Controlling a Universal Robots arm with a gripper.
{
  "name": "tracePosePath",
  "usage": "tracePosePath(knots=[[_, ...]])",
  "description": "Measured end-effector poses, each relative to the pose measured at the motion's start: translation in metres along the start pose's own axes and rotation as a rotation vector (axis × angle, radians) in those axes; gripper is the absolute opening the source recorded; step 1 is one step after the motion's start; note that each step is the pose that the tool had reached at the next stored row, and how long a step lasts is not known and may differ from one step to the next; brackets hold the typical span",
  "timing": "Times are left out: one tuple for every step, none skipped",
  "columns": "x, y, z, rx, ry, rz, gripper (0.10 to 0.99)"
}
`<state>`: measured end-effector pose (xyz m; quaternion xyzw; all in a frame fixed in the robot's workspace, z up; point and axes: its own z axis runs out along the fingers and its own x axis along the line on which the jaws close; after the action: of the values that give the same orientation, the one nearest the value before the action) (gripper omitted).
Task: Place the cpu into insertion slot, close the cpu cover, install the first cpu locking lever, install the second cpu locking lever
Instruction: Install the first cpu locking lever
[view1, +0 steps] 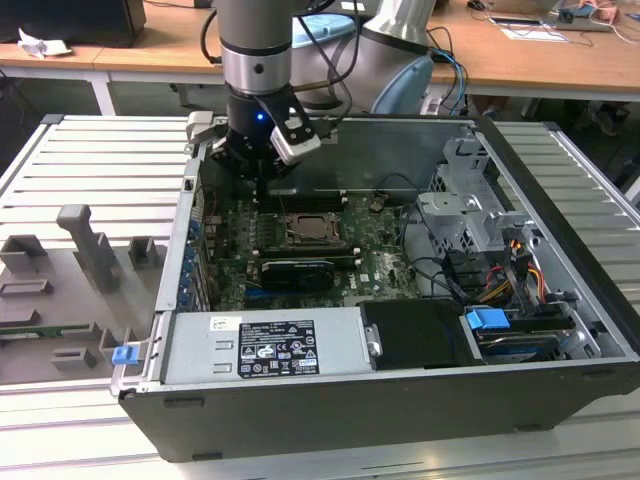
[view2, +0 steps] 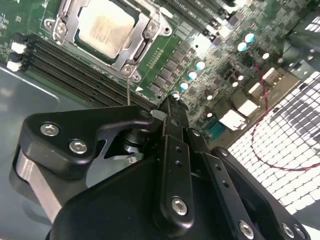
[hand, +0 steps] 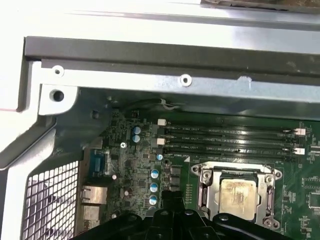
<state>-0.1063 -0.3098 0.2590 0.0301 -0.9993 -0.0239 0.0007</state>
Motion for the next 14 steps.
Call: tracePosePath(knots=[[-0.0003,0.0018,0.0006,0.0,-0.0001,0.0,0.106],[-0.0006,0.0041,0.0011,0.0,-0.0001,0.001,0.106],[-0.001,0.0062,0.0015,0.0,-0.0001,0.001,0.106],[-0.0013,0.0083,0.0018,0.0,-0.0001,0.001,0.106],[-0.0018,0.0097,0.0021,0.0,-0.0001,0.002,0.106],[-0.0024,0.011,0.0022,0.0,-0.0001,0.002,0.106],[-0.0033,0.0123,0.0024,0.0,0.0,0.002,0.106],[-0.0061,0.014,0.0027,0.0,0.0,0.002,0.106],[-0.0101,0.0151,0.0029,0.0,-0.0001,0.002,0.106],[-0.0122,0.0157,0.0031,0.001,-0.0001,0.002,0.106],[-0.014,0.0162,0.0032,0.001,-0.0001,0.002,0.106],[-0.0177,0.0167,0.0036,0.001,0.0,0.002,0.106],[-0.0191,0.0166,0.004,0.001,-0.0002,0.002,0.106],[-0.0206,0.0166,0.0043,0.001,-0.0001,0.002,0.106]])
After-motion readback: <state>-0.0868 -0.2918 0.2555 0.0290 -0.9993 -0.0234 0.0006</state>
